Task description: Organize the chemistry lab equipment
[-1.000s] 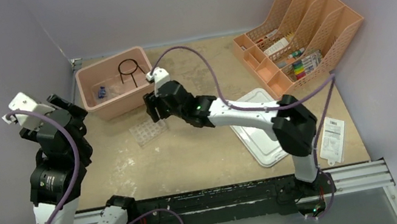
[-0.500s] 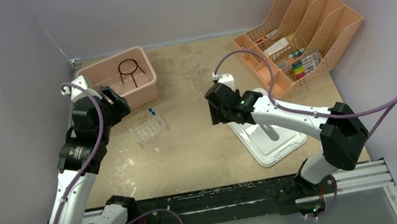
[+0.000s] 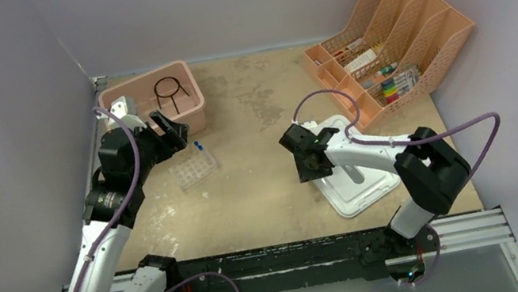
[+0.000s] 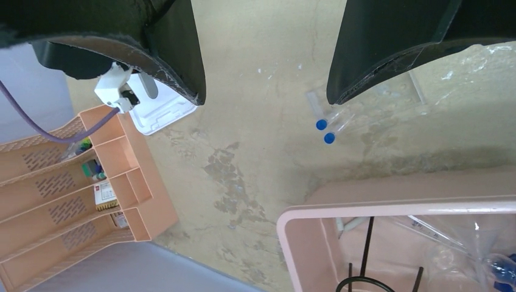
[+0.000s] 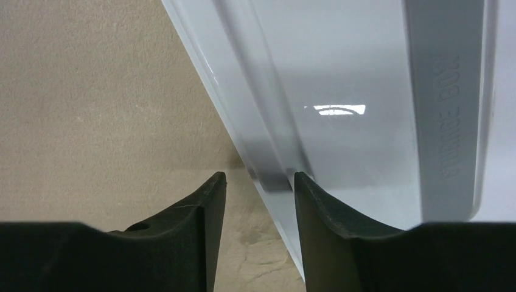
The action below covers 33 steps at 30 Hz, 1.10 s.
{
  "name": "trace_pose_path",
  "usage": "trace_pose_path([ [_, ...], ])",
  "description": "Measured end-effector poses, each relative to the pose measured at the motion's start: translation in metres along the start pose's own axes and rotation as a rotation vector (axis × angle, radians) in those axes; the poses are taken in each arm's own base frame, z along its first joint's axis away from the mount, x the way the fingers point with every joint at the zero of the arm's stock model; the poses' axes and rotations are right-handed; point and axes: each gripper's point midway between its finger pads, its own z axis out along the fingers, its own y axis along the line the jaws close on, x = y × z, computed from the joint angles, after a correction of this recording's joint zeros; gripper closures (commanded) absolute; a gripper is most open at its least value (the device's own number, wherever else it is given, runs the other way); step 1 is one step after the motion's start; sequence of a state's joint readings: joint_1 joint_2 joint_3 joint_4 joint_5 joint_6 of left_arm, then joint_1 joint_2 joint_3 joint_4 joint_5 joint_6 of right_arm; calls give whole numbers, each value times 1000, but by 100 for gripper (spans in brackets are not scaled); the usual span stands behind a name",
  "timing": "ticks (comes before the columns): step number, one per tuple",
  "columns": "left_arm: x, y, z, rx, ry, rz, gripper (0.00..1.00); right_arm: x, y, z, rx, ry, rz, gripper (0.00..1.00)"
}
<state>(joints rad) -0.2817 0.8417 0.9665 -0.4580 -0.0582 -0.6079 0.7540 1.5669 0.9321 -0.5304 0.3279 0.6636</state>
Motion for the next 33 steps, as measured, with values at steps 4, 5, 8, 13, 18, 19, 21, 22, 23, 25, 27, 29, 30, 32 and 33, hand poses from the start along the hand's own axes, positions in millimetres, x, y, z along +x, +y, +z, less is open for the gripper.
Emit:
trace_pose_path([
  [4,0,-5,2,27,5,0,29,3,5,9,-20,23,-17,65],
  [5,0,-6,3,30,7,0,29,3,5,10,-22,23,-24,67],
  [8,3,-9,6,45,23,0,29,0,8,11,-36,14,-46,71],
  [13,14,-8,10,55,57,-1,29,-6,17,11,-84,-9,-89,79],
  [18,23,-6,11,55,82,-3,30,-12,24,13,-115,-25,-125,92],
  [19,24,-5,11,55,86,-5,30,-13,25,14,-119,-29,-126,94],
  [21,30,-4,12,57,102,-13,30,-17,28,15,-127,-40,-127,95],
  [22,33,-4,12,60,111,-20,30,-18,30,15,-132,-46,-125,96],
  [23,37,-4,13,64,124,-29,30,-20,31,15,-137,-54,-123,96],
  [25,44,-4,14,71,145,-42,31,-24,35,15,-152,-70,-117,97],
  [27,50,-4,16,77,165,-63,31,-28,39,13,-173,-94,-110,97],
  [29,55,-5,19,79,181,-87,31,-31,39,8,-194,-123,-106,97],
  [30,58,-5,21,79,192,-98,32,-33,40,4,-209,-139,-103,98],
  [32,64,-5,27,77,214,-120,33,-38,41,-6,-243,-176,-100,99],
  [33,66,-6,30,74,223,-131,33,-40,42,-10,-256,-193,-99,99],
])
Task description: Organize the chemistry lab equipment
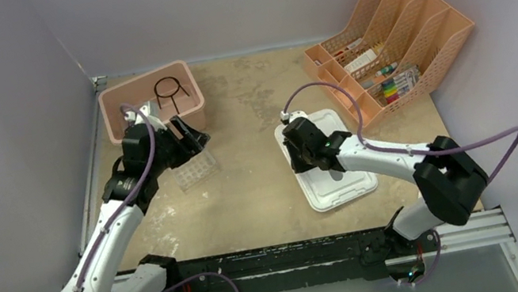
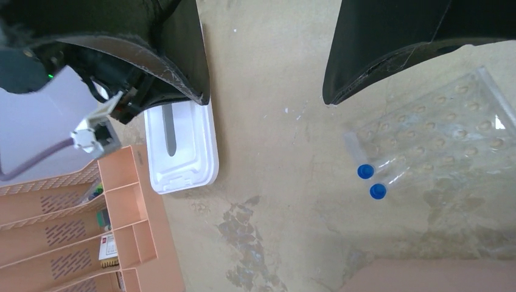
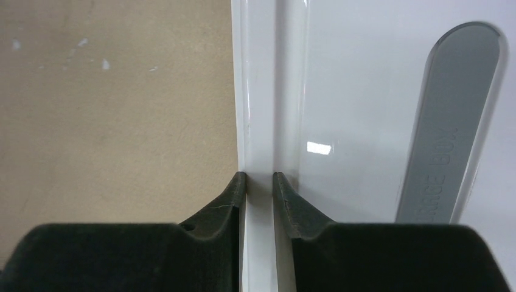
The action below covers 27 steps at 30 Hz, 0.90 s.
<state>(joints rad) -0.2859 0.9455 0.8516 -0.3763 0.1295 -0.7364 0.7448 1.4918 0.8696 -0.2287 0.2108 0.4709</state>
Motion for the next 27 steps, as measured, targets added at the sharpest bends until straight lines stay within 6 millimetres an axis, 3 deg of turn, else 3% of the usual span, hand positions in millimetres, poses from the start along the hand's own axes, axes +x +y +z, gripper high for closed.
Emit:
trace_pose_path([
  [6,31,3,32,-30,124,-40,31,-16,14,-13,-93,-74,-10,100],
  [12,65,-8,58,-38,243,-26,25,-18,30,-18,-198,-99,-49,100],
  [17,75,-27,76,15,287,-27,24,-28,50,-35,-340,-168,-120,100],
  [22,88,-34,85,47,338,-61,24,-36,67,-45,-448,-218,-170,100],
  [27,84,-49,88,102,329,-104,28,-31,78,-49,-523,-222,-212,100],
])
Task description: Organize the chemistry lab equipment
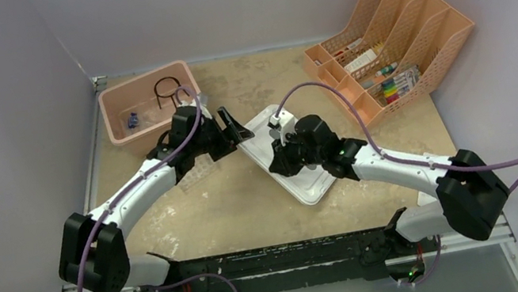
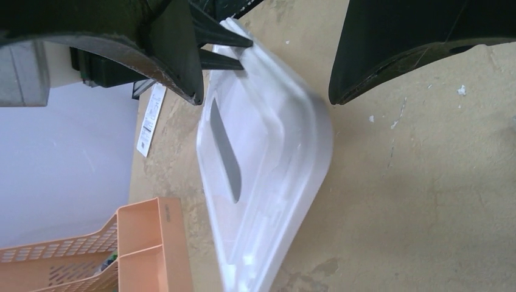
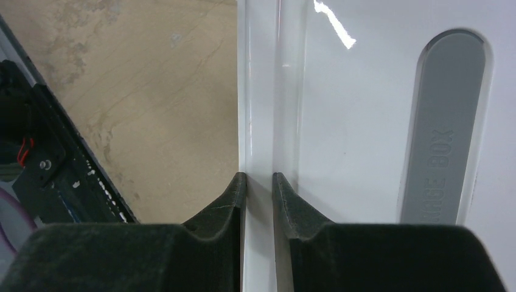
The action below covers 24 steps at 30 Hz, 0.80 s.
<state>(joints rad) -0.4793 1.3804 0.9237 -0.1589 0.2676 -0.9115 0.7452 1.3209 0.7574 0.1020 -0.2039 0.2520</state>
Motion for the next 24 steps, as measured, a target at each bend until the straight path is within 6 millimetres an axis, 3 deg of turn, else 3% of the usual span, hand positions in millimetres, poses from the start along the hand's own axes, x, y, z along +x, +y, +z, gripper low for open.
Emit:
trace_pose_path([
  [8,0,-3,4,23,10,-44,52,6,12,-3,-91,-4,-33,100],
  [14,9,0,10,36,57,-74,57,6,22,-7,-148,-17,-40,100],
  [16,11,1,11,36,68,-77,66,6,23,-7,-158,-18,-41,100],
  [20,11,-1,12,58,78,-89,97,6,24,-7,-160,-22,-40,100],
  [21,10,-3,11,69,79,-89,100,5,24,-8,-159,-25,-38,100],
  [24,6,-8,8,98,78,-92,100,-3,27,-15,-157,-50,-16,72],
])
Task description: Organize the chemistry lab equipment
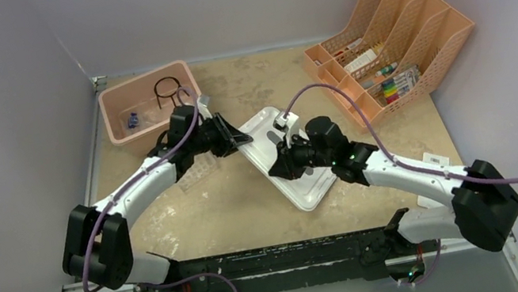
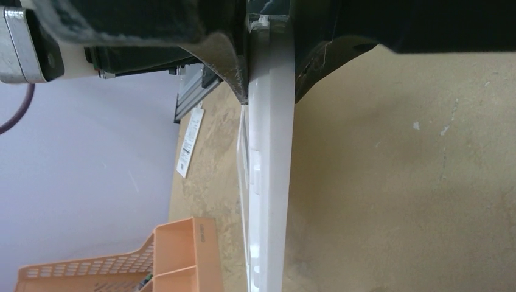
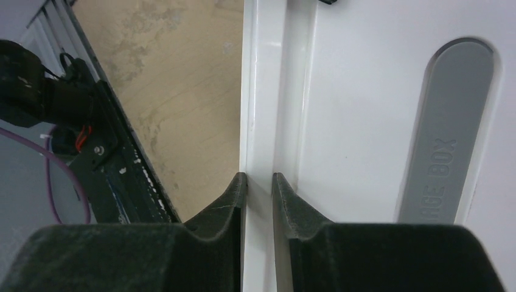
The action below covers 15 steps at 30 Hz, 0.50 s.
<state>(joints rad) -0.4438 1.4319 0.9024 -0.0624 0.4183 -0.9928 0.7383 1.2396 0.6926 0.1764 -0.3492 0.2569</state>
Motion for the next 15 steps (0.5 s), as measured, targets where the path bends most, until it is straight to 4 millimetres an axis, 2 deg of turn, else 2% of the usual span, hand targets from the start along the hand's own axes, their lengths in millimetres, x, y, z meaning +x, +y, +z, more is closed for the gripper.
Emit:
trace_pose_path([
  [2,-2,-6,-4,26,6,-10,100,-8,3,-7,9,-29,25,53],
  [5,-11,-8,-10,41,-7,-2,100,-30,11,-21,21,-115,64,40],
  [9,-32,-18,-19,60,-40,6,100,-60,11,-35,81,-204,136,33],
  [12,-56,-42,-30,107,-92,37,100,-85,8,-43,142,-263,213,30],
  [13,-70,-58,-39,139,-129,59,100,-93,8,-46,156,-282,231,30],
  [15,-89,-65,-49,158,-181,63,100,-111,7,-52,185,-333,271,29],
])
